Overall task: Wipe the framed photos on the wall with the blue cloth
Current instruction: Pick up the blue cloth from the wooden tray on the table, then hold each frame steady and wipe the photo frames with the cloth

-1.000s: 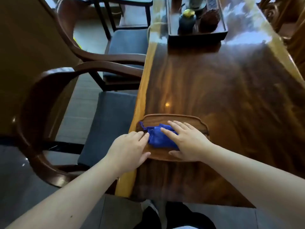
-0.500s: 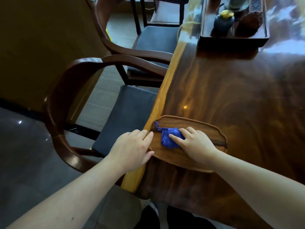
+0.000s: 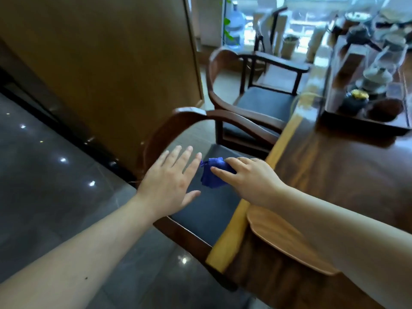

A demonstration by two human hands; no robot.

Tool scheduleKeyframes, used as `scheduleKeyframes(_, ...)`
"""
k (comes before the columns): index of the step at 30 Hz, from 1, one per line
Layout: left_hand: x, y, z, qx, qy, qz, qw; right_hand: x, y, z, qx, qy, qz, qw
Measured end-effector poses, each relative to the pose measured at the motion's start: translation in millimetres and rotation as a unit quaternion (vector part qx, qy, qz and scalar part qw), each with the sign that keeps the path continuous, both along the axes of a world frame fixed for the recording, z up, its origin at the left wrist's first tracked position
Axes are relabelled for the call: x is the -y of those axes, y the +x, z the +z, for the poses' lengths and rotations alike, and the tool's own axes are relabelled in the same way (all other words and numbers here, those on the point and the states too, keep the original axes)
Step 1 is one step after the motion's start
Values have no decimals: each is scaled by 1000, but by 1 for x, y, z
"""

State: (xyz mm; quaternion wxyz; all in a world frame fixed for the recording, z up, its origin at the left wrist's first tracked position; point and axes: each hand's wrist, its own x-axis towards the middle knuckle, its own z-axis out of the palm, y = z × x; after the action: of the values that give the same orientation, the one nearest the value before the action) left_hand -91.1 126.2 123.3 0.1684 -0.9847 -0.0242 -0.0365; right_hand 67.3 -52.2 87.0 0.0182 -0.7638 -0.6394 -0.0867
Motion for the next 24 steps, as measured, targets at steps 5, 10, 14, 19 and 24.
scheduleKeyframes(5,-73,-78,60,47,20,70,996,-90,-45,77,85,42,40,995)
scheduleKeyframes(10,-144,-151,112,93,33,123,987,-172,-90,135,131,98,65,984)
scheduleKeyframes(14,-202,-196,157,145,44,168,974,-243,-117,175,140,157,86,974)
scheduleKeyframes(19,-260,-214,192,204,44,213,955,-319,-126,214,163,203,96,961)
scheduleKeyframes(24,-325,-204,215,245,45,230,941,-394,-117,247,183,251,96,946)
